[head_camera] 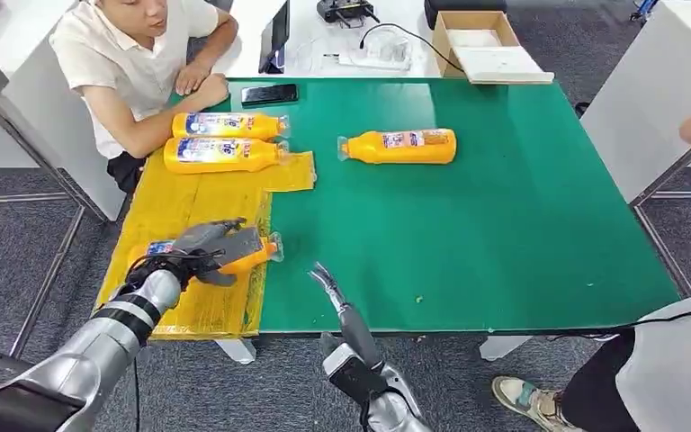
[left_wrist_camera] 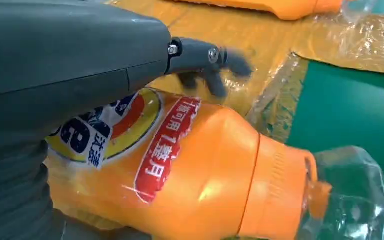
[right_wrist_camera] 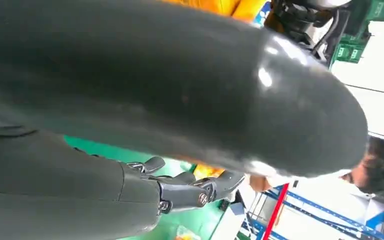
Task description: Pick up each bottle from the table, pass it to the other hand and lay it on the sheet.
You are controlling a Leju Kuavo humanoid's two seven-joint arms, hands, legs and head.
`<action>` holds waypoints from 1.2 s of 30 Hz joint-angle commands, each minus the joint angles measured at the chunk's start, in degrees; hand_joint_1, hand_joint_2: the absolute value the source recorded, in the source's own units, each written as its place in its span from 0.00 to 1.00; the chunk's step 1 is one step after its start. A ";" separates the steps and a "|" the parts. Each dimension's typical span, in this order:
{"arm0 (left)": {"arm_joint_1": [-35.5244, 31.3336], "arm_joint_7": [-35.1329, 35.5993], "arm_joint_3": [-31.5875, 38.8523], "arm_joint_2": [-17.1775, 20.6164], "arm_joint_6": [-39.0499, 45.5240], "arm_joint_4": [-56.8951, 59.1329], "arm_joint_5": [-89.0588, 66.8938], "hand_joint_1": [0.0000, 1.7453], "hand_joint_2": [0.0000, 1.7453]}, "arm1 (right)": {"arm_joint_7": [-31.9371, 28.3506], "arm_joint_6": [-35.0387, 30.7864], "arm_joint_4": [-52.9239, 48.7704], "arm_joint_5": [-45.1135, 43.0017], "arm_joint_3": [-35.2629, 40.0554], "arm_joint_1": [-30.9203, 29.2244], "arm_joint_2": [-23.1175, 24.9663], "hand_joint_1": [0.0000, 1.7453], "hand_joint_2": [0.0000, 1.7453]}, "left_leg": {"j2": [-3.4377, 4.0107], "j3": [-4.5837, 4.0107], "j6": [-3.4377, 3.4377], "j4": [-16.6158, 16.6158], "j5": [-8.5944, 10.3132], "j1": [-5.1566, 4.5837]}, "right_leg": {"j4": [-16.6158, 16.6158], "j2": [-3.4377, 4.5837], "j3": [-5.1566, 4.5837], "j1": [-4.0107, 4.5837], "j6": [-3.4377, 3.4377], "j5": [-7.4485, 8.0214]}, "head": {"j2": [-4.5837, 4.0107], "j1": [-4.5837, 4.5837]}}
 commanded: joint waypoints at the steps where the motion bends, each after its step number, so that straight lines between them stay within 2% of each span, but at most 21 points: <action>1: 3.22 -8.73 3.46 1.06 -8.44 -2.41 11.19 0.00 1.00 | -1.99 0.41 6.07 -0.90 0.98 -2.80 -0.64 0.00 0.00 | 0.21 0.32 -0.10 -0.10 -0.08 0.03 | -0.08 0.11 0.26 0.05 -0.12 -0.04 | 0.00 -0.02; 6: 7.30 -10.33 5.28 1.59 -12.54 -9.78 22.66 0.00 1.00 | -1.99 0.22 6.01 -1.56 1.92 -2.62 -1.20 0.00 0.00 | 0.24 0.34 -0.09 -0.10 -0.10 0.04 | -0.08 0.17 0.27 0.05 -0.11 -0.04 | 0.00 0.00; 9: 8.30 -10.24 3.16 2.88 -12.06 -12.78 26.12 0.00 1.00 | -1.99 -0.16 6.08 -2.02 2.32 -2.77 -1.50 0.00 0.00 | 0.23 0.30 -0.08 -0.09 -0.08 0.05 | -0.08 0.14 0.24 0.06 -0.11 -0.03 | -0.02 0.02; 11: 9.25 -11.29 2.85 2.45 -9.45 -15.01 27.40 0.00 1.00 | -1.99 -0.32 6.00 -2.07 2.32 -2.72 -1.69 0.00 0.00 | 0.10 0.11 -0.05 -0.07 -0.02 0.01 | -0.04 0.06 0.07 0.01 -0.06 -0.01 | 0.00 0.00; 12: 9.80 -11.63 2.92 2.30 -8.90 -16.05 28.14 0.00 1.00 | -1.99 -0.34 5.92 -2.05 2.31 -2.66 -1.76 0.00 0.00 | 0.15 0.28 -0.10 -0.07 -0.09 0.06 | -0.05 0.06 0.23 0.07 -0.13 -0.07 | 0.00 0.00; 24: 10.76 -12.94 3.15 2.12 -7.18 -17.91 28.39 0.00 1.00 | -1.99 -0.46 5.78 -1.99 2.29 -2.53 -1.81 0.00 0.00 | 0.03 0.09 -0.06 -0.03 -0.03 0.04 | -0.03 -0.01 0.08 0.05 -0.08 -0.03 | 0.00 0.02; 27: 15.05 -16.02 4.49 1.14 -4.64 -25.04 31.22 0.00 1.00 | -1.99 -0.50 5.29 -1.85 2.16 -1.92 -2.18 0.00 0.00 | 0.09 0.15 -0.06 -0.06 -0.05 0.04 | -0.05 0.04 0.12 0.04 -0.08 -0.04 | -0.02 0.00; 29: 18.37 -18.41 5.60 -0.56 1.01 -31.99 31.82 0.00 1.00 | -1.99 -0.78 5.07 -1.76 2.10 -1.43 -2.34 0.00 0.00 | 0.09 0.16 -0.05 -0.06 -0.07 0.02 | -0.05 0.02 0.13 0.03 -0.07 -0.06 | 0.00 0.00; 33: 23.82 -23.06 5.58 -3.28 6.32 -45.18 35.81 0.00 1.00 | -1.99 -2.25 3.74 -1.57 2.47 -0.56 -2.72 0.00 0.00 | -0.02 0.13 -0.06 -0.01 -0.11 0.05 | -0.03 -0.10 0.14 0.07 -0.07 -0.12 | -0.02 0.00; 36: 28.24 -25.92 5.19 -5.00 10.54 -55.05 39.90 0.00 1.00 | -1.99 -5.31 1.50 1.36 4.72 0.02 -5.35 0.00 0.00 | 0.04 0.18 -0.07 0.01 -0.18 0.06 | -0.04 -0.06 0.19 0.08 -0.09 -0.16 | -0.02 0.00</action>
